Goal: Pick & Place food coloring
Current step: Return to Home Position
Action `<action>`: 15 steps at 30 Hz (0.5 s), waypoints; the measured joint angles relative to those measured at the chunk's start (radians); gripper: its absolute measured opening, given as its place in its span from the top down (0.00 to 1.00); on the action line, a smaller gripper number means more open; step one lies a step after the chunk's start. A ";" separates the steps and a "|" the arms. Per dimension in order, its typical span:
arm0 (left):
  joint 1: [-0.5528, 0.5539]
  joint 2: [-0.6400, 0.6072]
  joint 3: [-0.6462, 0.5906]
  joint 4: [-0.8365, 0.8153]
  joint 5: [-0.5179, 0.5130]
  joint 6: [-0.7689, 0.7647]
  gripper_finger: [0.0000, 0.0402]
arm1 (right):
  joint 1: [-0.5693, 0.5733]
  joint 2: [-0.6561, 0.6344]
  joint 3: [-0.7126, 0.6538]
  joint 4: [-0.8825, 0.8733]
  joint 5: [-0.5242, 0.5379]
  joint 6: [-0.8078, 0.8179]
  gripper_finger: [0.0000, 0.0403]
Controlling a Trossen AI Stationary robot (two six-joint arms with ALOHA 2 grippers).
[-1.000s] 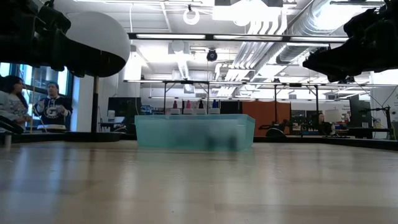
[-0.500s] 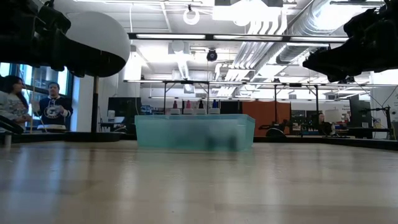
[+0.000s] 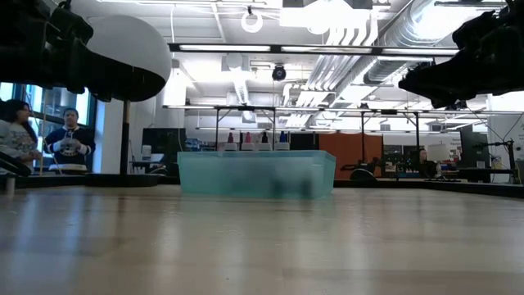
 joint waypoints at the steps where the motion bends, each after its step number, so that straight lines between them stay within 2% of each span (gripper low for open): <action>1: 0.000 0.000 0.000 0.000 0.000 0.000 0.48 | 0.000 0.000 0.000 0.000 0.000 0.000 0.62; 15: 0.000 0.000 0.000 0.000 0.000 0.000 0.48 | 0.000 0.000 0.000 0.000 0.000 0.000 0.62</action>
